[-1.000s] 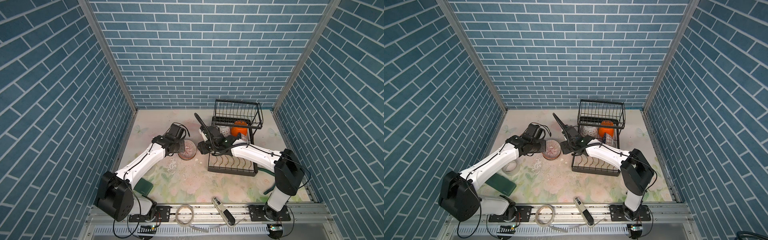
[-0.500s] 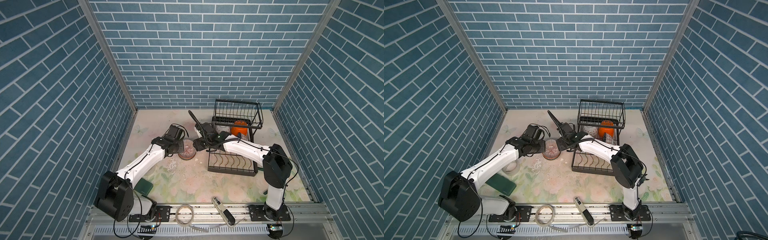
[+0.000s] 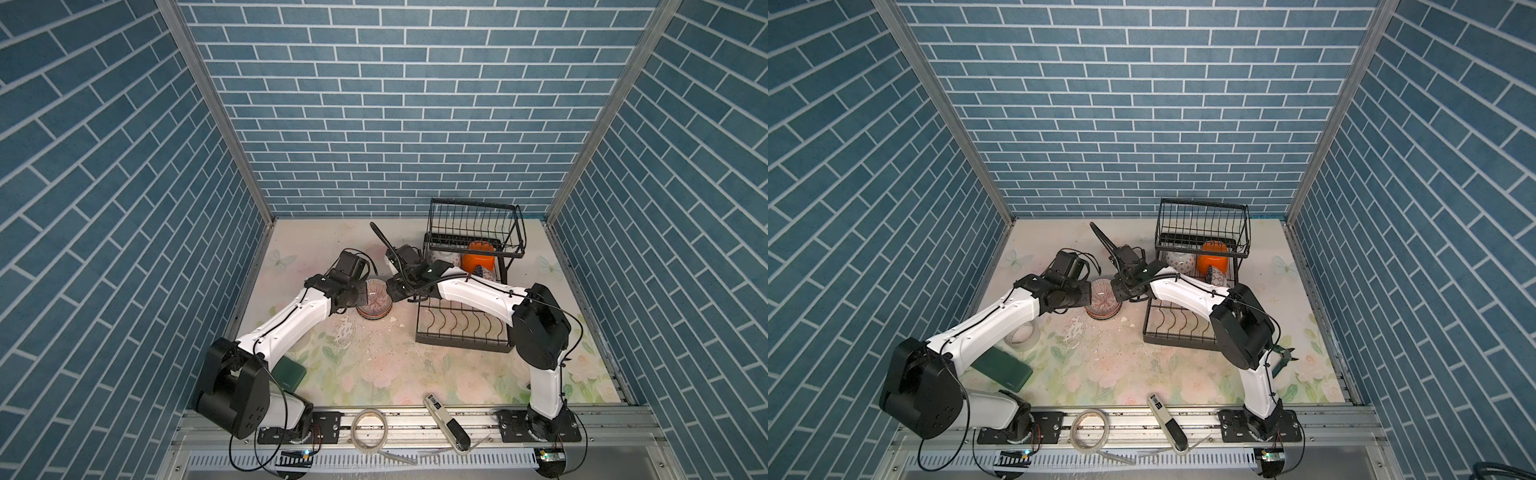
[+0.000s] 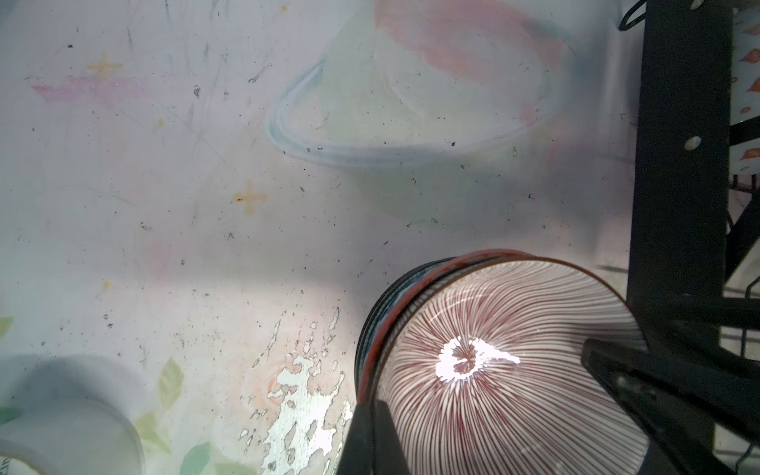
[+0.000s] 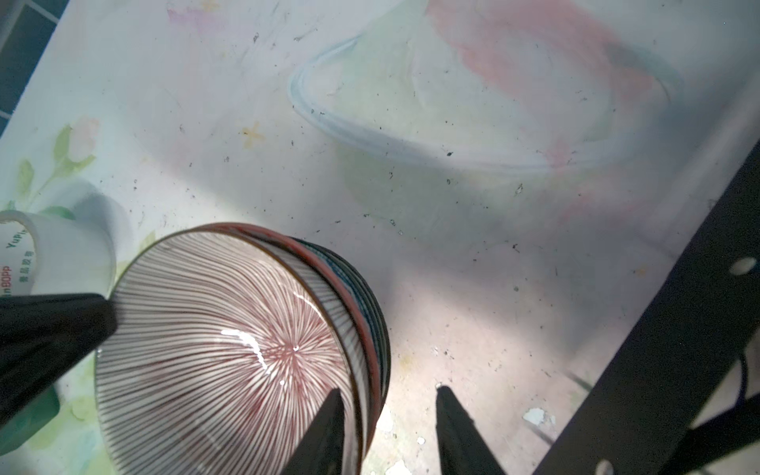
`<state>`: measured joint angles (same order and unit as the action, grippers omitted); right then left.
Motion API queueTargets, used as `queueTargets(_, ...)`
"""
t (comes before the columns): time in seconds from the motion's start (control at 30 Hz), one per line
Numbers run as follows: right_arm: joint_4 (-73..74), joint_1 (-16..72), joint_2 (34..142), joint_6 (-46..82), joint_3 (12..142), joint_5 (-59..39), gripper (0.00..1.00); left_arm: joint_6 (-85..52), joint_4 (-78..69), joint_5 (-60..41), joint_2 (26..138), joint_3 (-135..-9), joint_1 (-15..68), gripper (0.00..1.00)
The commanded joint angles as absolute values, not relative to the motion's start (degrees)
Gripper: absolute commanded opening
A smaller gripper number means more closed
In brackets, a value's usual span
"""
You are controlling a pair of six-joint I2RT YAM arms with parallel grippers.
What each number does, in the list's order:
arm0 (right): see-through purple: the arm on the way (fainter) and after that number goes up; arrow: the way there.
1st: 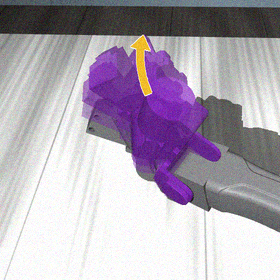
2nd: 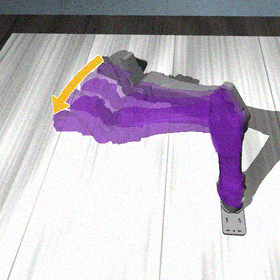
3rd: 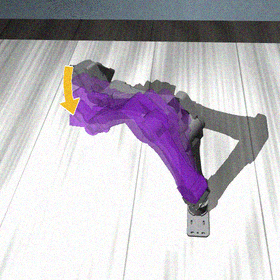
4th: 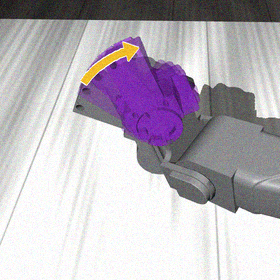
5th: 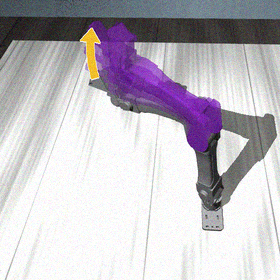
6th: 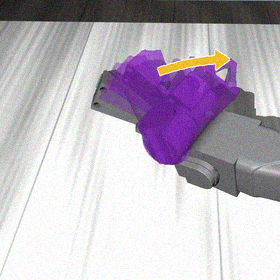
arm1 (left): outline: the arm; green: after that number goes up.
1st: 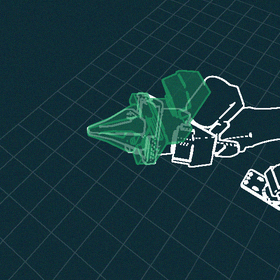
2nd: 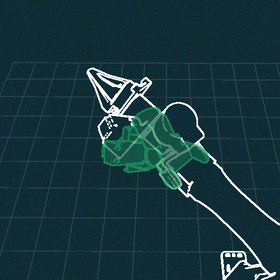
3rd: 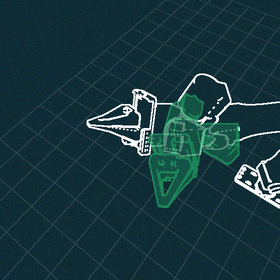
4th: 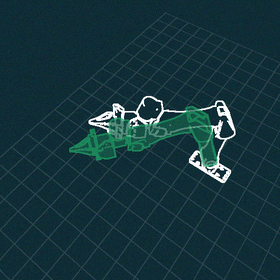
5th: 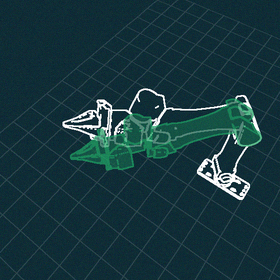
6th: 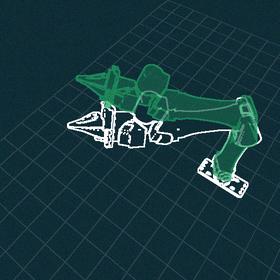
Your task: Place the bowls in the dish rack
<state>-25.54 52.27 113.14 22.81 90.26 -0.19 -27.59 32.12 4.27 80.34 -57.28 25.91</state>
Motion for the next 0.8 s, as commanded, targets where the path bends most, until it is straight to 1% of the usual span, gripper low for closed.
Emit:
queueTargets(0.0,-27.4,53.0,114.2,21.9,93.1,0.2,0.35,-27.5,33.0,1.7,81.3,-56.0,26.0,0.0)
queueTargets(0.43,-28.9,53.7,115.8,21.6,95.2,0.6,0.23,-27.5,32.9,1.5,80.9,-55.8,26.1,0.0)
queueTargets(0.53,-29.3,53.9,116.0,21.5,95.6,0.9,0.18,-27.4,32.8,1.5,80.9,-55.7,26.1,0.0)
queueTargets(0.77,-29.8,54.1,115.7,21.3,95.9,2.1,0.1,-27.5,32.8,1.5,80.6,-55.5,26.0,0.0)
